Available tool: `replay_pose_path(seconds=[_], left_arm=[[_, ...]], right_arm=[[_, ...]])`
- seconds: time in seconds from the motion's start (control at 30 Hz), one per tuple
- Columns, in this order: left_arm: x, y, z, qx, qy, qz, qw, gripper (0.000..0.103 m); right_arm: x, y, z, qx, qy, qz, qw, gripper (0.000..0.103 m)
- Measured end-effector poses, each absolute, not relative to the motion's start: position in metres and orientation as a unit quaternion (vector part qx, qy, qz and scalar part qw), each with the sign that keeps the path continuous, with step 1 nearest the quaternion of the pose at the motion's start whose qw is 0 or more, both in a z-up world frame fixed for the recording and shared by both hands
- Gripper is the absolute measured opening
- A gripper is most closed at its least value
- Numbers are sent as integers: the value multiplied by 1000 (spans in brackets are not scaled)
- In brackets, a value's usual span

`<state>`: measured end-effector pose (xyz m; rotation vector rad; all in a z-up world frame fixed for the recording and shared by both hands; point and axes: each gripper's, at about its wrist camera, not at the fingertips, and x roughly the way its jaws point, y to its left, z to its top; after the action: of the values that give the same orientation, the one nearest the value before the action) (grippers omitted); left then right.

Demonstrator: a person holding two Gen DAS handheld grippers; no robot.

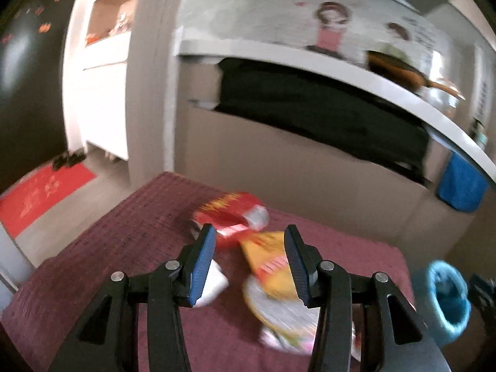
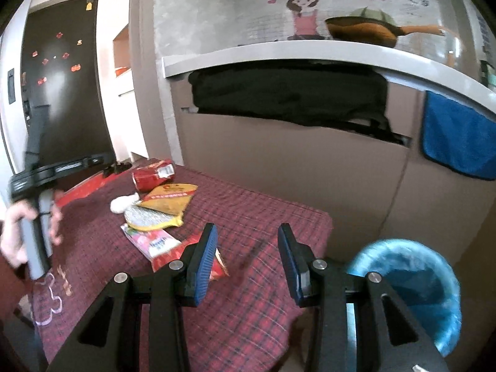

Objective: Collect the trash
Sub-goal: 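Move both tools back over the table toward the remaining trash, then grasp the red can with the left tool while the right tool grasps the red paper cup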

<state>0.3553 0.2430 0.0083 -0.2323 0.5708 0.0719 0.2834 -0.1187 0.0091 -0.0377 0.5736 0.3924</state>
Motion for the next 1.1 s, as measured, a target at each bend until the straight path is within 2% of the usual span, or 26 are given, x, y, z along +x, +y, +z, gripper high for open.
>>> replay_pose_path(seconds=[0.27,0.4,0.6,0.7,0.83,0.93,1.1], left_arm=[[485,321,-28,-219,360,-46,906,47],[526,341,-55,-220,413,-51,882,47],[531,323,-85,-197,453,-146,857,47],[517,309,-87,-188,458,-190,848,48],[491,277,-79,-125,451,-218,856,48],[492,260,-77,-111,450,-189,865,52],[515,247,-89,-166,494,-194,831,69]], right_arm=[[311,-85,1,-55,306,191,931,38],[321,-89,-4,-48,323,181,928,38],[337,-94,-16,-44,342,170,923,38],[344,-94,-25,-37,353,174,919,38],[345,-90,-33,-37,357,184,915,38],[345,-87,-37,-36,361,191,912,38],[331,-87,-30,-32,350,211,912,38]])
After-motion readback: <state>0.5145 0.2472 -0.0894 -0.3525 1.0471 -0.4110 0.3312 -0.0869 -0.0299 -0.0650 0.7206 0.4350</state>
